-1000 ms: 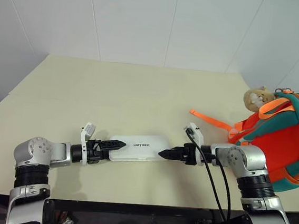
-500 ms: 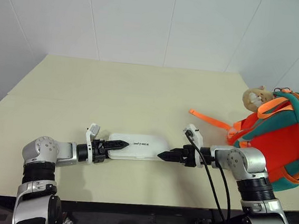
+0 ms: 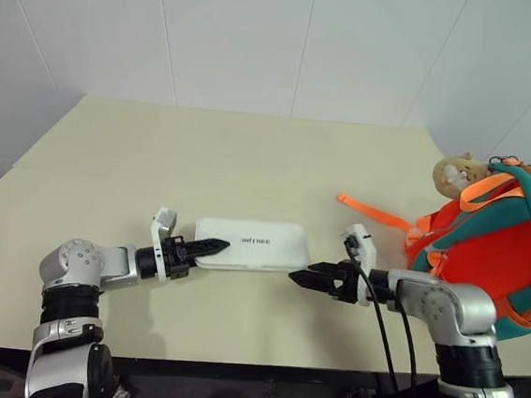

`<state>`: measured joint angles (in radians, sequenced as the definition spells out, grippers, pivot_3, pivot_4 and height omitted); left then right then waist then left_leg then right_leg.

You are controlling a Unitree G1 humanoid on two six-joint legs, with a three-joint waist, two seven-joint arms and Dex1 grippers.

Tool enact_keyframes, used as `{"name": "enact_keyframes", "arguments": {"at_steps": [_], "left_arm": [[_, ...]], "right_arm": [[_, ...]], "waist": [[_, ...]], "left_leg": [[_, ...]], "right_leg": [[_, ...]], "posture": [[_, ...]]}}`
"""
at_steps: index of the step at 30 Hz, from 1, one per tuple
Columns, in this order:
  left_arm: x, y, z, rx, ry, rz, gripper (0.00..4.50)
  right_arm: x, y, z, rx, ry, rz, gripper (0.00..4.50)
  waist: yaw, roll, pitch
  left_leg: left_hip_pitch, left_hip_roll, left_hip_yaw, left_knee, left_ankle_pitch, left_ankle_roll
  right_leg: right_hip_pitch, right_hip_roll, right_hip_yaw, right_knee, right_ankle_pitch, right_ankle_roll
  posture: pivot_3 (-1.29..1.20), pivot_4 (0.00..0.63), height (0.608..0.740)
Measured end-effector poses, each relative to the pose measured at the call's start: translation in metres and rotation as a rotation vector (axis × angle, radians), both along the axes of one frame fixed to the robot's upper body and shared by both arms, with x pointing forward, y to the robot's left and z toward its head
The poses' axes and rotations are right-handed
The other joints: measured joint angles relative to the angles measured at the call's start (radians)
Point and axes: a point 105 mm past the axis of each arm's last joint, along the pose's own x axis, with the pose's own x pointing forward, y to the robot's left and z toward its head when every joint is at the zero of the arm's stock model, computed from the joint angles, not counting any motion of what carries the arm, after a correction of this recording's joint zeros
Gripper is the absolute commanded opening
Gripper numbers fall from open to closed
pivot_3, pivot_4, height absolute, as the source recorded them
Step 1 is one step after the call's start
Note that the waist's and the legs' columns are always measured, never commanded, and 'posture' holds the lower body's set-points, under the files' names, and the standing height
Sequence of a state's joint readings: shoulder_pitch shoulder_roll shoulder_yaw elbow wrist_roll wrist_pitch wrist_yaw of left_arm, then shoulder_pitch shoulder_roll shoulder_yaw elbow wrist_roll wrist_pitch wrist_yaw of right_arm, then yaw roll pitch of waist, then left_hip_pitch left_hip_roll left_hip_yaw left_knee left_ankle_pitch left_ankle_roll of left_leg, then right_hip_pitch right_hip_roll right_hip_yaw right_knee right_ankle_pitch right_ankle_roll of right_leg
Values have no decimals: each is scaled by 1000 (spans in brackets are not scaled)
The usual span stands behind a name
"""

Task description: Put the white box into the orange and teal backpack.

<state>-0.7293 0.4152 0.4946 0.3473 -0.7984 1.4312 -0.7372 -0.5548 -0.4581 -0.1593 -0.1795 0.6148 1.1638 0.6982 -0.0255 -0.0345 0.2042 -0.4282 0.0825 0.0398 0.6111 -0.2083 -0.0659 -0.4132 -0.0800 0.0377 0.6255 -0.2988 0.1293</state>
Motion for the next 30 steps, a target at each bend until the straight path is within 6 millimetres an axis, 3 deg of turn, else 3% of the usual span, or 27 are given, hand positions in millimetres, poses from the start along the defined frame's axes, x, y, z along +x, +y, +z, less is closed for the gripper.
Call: {"name": "enact_keyframes", "arguments": {"at_steps": [5, 15, 19, 26, 30], "left_arm": [[0, 11, 16, -31, -192, 49, 1406], [12, 21, 15, -26, -387, 115, 1406], [17, 21, 11, -2, -396, 113, 1406], [17, 19, 8, 9, -402, 91, 1406], [17, 20, 9, 11, -407, 99, 1406]], "right_arm": [[-14, -26, 31, 85, -192, -182, 4500], [-40, -94, 57, -45, -458, -756, 4500], [-42, -122, 55, -121, -478, -979, 4500], [-37, -124, 50, -214, -471, -1100, 4500], [-20, -125, 45, -197, -463, -1113, 4500]], "waist": [[-2, 0, 0], [0, 0, 0], [-1, 0, 0], [-2, 0, 0], [-2, 0, 0]], "left_leg": [[0, 0, 0, 0, 0, 0], [0, 0, 0, 0, -1, 1], [0, 0, 0, 0, -1, 2], [0, 0, 0, -1, -1, 2], [0, 0, 0, 0, -1, 2]], "right_leg": [[0, 0, 0, -1, 0, 0], [1, 0, 0, -3, 0, -1], [1, 0, 1, -3, 0, -1], [1, 0, 1, -3, 0, -2], [1, 0, 1, -3, 0, -1]], "posture": [[0, 150, 740], [0, 150, 740], [0, 150, 740], [0, 150, 740], [0, 150, 740]]}}
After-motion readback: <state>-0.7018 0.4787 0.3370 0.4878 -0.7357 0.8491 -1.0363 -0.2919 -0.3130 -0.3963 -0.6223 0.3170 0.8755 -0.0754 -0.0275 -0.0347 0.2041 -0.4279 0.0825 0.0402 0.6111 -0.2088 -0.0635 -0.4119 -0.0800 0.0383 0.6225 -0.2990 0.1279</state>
